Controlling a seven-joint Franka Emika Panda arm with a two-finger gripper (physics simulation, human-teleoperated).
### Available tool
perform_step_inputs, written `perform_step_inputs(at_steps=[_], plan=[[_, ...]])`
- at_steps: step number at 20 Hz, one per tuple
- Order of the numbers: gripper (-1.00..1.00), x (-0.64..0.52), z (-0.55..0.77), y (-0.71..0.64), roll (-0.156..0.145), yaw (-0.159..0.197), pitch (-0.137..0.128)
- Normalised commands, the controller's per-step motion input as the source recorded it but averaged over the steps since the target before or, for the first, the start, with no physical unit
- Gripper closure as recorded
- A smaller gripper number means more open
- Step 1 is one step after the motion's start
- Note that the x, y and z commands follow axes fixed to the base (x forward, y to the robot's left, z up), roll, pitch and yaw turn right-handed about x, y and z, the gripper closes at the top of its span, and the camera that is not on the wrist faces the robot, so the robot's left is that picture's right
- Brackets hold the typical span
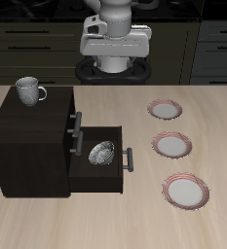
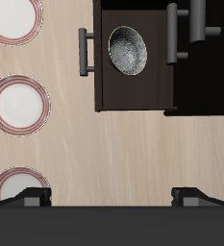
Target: Open the top drawer
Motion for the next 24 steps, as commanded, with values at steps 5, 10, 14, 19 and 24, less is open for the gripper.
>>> perform_step_inputs(at_steps=[5, 10, 14, 19, 24], plan=[[-1.0, 0.25, 0.08, 0.02, -0.003, -0.011, -0.018], [-1.0, 0.26, 0.06, -0.01, -0.02, -0.016, -0.009], [-1.0, 0.26, -0.04, 0.08, 0.003, -0.011, 0.0], [-1.0, 0.3, -0.01, 0.11, -0.027, 0.019, -0.017], [-1.0, 0.34, 0.01, -0.03, -0.057, 0.004, -0.008]])
